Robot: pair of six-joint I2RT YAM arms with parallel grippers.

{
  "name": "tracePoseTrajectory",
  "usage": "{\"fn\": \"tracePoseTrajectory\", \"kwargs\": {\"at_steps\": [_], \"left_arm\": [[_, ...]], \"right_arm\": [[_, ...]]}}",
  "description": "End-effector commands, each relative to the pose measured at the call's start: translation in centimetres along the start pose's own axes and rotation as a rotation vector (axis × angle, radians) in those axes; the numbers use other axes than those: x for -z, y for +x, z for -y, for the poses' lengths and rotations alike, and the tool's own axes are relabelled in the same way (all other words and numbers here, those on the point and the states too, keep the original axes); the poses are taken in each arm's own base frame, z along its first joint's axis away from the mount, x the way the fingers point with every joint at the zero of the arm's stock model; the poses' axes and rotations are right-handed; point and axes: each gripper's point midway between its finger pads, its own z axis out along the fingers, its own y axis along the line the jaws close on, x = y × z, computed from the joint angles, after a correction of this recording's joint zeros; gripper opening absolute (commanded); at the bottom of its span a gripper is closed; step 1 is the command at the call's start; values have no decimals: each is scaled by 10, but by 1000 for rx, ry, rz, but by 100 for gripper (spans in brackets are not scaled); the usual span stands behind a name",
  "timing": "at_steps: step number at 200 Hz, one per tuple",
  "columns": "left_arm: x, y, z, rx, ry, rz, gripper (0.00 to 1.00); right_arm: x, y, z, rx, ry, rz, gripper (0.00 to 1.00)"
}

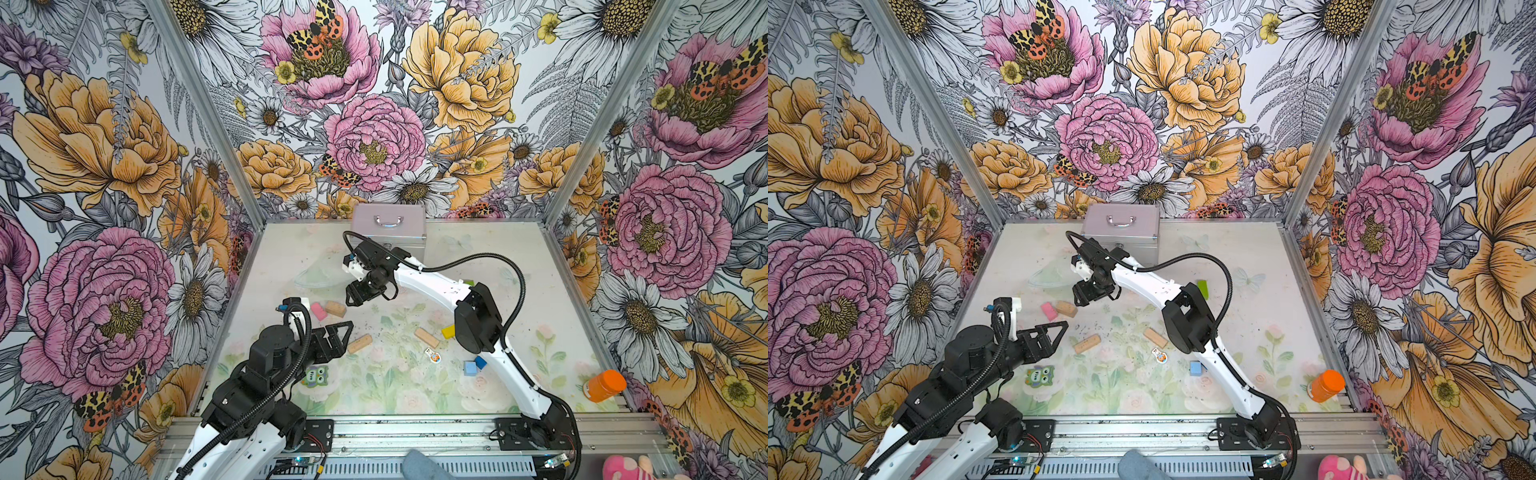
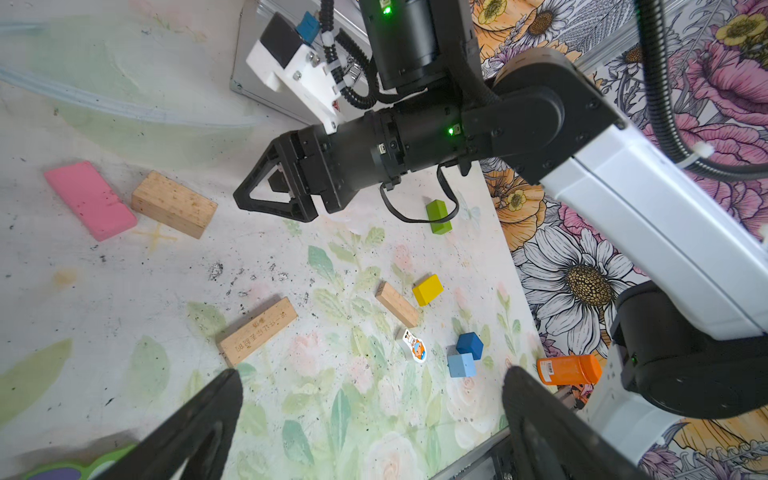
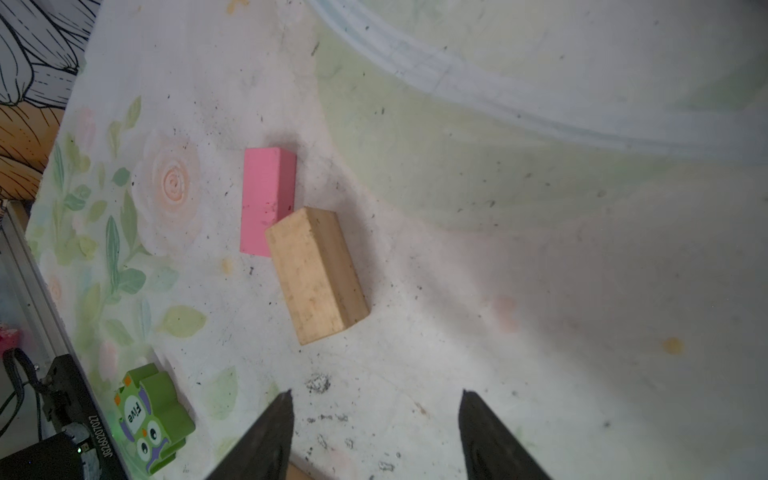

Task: Build the wood block tower
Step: 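Open the right gripper and reach toward the natural wood block, then grasp the natural wood block beside the pink block with the right gripper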

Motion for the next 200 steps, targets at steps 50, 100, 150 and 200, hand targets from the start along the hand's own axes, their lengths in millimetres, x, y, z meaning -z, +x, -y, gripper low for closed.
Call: {"fn": "tracePoseTrajectory", "kwargs": {"at_steps": [50,100,150,200], "left_arm": [[16,-4,21,-34,71,-22,99],[22,-9,27,-62,79,-19,99],[21,-11,27,-85,58,-28,99],[21,-13,26,-95,46,-21,99]], "right_arm": [[-25,-21,-13,93,26,84,65],[-38,-29,-9,102,40,110,64],[-52,-26,-16,119,27,102,63],[-57,-22,-21,133,28,94,63]]}}
